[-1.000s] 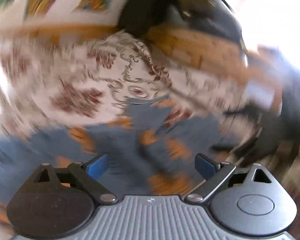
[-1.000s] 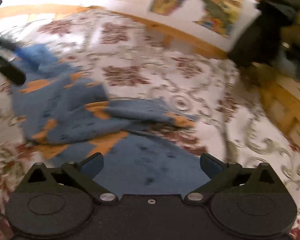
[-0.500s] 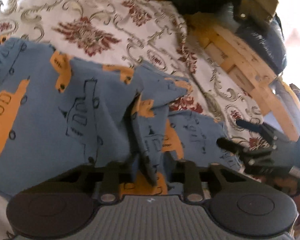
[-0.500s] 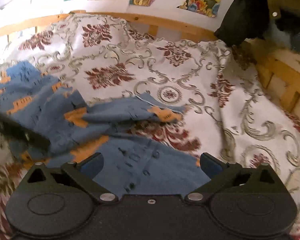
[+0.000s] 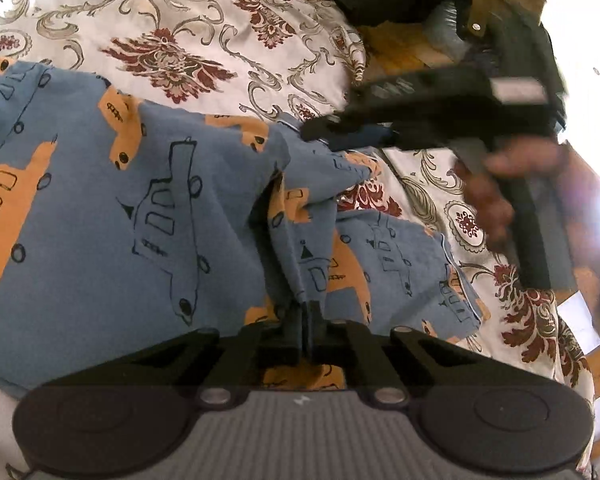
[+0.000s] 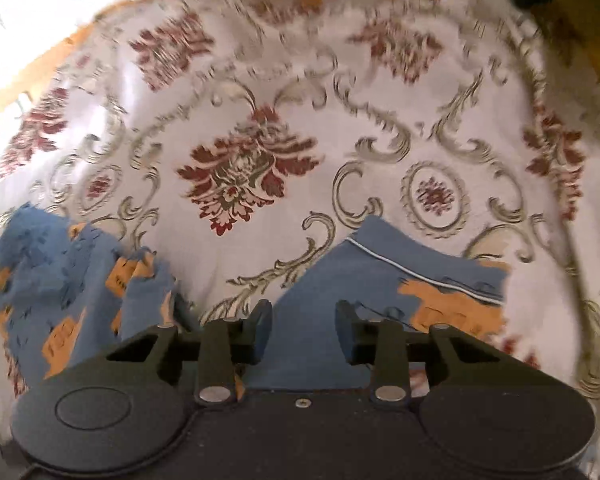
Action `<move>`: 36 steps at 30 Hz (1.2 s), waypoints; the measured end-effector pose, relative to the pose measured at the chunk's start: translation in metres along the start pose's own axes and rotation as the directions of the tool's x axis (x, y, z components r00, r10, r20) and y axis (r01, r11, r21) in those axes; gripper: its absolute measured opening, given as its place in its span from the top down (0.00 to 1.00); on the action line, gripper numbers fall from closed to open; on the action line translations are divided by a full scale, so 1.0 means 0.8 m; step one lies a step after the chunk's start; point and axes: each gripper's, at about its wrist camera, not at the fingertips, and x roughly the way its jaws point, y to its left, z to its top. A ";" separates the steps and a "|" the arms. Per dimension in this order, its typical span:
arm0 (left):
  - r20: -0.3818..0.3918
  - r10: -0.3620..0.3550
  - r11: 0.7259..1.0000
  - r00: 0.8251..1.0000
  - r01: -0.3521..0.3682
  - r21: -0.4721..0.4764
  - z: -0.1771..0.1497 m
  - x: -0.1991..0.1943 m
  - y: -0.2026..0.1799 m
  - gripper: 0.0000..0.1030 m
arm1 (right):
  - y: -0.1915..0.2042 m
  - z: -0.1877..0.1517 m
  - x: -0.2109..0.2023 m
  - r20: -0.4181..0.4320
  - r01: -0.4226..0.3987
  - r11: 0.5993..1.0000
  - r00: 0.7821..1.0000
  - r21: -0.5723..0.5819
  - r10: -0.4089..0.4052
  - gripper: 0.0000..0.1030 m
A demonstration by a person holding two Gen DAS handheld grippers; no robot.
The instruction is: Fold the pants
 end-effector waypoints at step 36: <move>0.085 0.009 0.948 0.996 -0.035 0.318 -0.012 -0.029 -0.063 1.00 | -0.098 -0.134 -0.169 0.409 0.011 0.902 0.889 0.431 -0.207 1.00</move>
